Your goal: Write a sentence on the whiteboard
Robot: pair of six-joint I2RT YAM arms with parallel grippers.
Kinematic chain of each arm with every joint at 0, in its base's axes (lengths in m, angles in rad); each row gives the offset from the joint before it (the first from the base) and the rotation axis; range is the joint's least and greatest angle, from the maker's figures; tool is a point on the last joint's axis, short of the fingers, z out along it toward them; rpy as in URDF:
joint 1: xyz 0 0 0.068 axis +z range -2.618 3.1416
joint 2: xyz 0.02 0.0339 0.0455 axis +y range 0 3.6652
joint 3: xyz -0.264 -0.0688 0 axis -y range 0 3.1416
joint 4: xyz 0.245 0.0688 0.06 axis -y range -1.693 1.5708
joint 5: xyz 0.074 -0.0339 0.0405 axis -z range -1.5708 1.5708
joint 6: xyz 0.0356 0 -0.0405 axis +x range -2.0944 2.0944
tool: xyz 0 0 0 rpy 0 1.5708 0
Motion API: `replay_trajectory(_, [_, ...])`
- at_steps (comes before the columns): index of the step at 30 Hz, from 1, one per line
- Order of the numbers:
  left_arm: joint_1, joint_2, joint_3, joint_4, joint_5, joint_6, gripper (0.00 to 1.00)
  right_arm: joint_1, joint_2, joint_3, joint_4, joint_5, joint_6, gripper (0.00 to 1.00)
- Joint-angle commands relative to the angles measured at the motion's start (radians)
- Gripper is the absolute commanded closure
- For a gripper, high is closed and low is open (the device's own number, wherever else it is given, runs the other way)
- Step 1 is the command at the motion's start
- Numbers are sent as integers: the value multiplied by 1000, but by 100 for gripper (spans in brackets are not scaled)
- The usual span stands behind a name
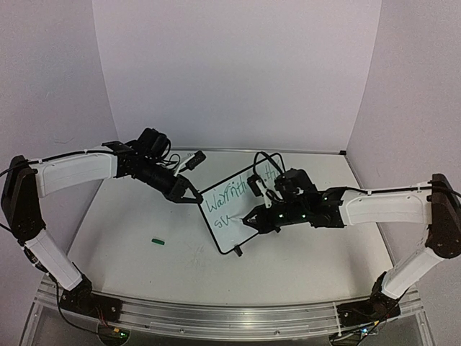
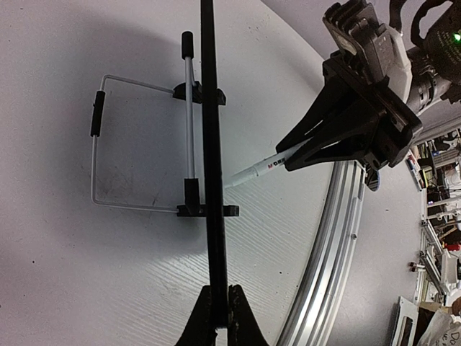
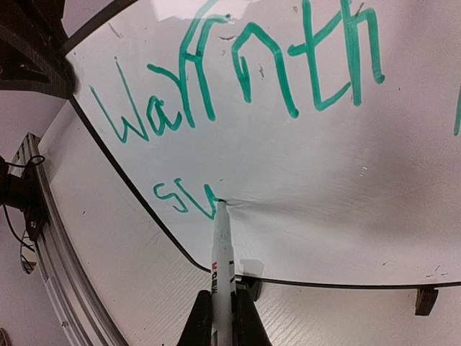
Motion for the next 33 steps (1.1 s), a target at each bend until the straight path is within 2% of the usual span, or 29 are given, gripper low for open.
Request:
replay_trajectory(1, [-53,34,0,-73,12,31,100,-6,-46,1,-16,62,-5,100])
replay_trajectory(10, [-53,33,0,-73,11,32,100,-5,-102,-1,-6,21,-14,100])
replay_trajectory(33, [-54,31,0,-73,12,31,100,-16,-19,39,1,40,-26,100])
